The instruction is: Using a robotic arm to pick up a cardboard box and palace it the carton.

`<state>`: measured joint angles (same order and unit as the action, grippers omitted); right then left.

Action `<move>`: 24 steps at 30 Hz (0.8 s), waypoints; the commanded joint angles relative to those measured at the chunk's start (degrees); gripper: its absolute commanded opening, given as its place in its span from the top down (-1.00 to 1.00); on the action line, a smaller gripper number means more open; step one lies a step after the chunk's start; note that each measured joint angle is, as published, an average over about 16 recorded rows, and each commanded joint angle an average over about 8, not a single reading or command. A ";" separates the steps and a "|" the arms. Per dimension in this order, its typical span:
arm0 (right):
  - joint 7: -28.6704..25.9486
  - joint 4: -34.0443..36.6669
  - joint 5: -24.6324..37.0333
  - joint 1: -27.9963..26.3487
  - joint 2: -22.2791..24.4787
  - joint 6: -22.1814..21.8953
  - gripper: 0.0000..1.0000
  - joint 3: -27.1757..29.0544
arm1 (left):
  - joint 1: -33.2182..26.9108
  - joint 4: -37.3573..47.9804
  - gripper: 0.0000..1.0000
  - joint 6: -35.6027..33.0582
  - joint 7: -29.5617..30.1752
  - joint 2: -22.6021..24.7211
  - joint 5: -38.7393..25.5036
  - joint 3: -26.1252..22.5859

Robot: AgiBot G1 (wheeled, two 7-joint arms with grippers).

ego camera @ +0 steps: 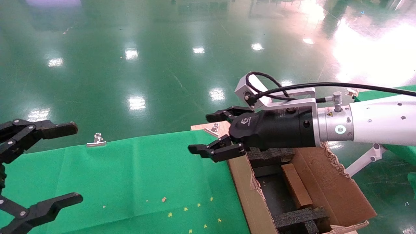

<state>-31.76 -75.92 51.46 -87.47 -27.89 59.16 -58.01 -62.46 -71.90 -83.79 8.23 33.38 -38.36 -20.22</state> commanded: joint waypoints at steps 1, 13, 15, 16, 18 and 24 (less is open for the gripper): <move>1.47 0.16 -0.67 1.81 -0.50 1.86 -1.00 2.94 | 0.00 0.00 -1.00 0.00 0.00 0.00 0.00 0.00; 9.78 1.09 -4.47 12.05 -3.32 12.35 -1.00 19.54 | 0.00 0.00 -1.00 0.00 0.00 0.00 0.00 -0.01; 11.15 1.24 -5.10 13.75 -3.78 14.09 -1.00 22.29 | 0.00 0.00 -1.00 0.00 0.00 0.00 0.00 -0.01; 11.87 1.32 -5.42 14.63 -4.03 14.99 -1.00 23.72 | 0.00 0.00 -1.00 0.00 0.00 0.00 0.00 -0.01; 13.24 1.47 -6.05 16.33 -4.49 16.72 -1.00 26.46 | 0.00 0.00 -1.00 0.00 0.00 0.00 0.01 -0.01; 17.40 1.94 -7.95 21.46 -5.90 21.98 -1.00 34.78 | 0.00 0.00 -1.00 0.00 -0.01 0.00 0.01 -0.01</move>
<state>-16.10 -74.17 44.30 -68.16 -33.20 78.94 -26.71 -62.46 -71.90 -83.79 8.22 33.37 -38.35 -20.23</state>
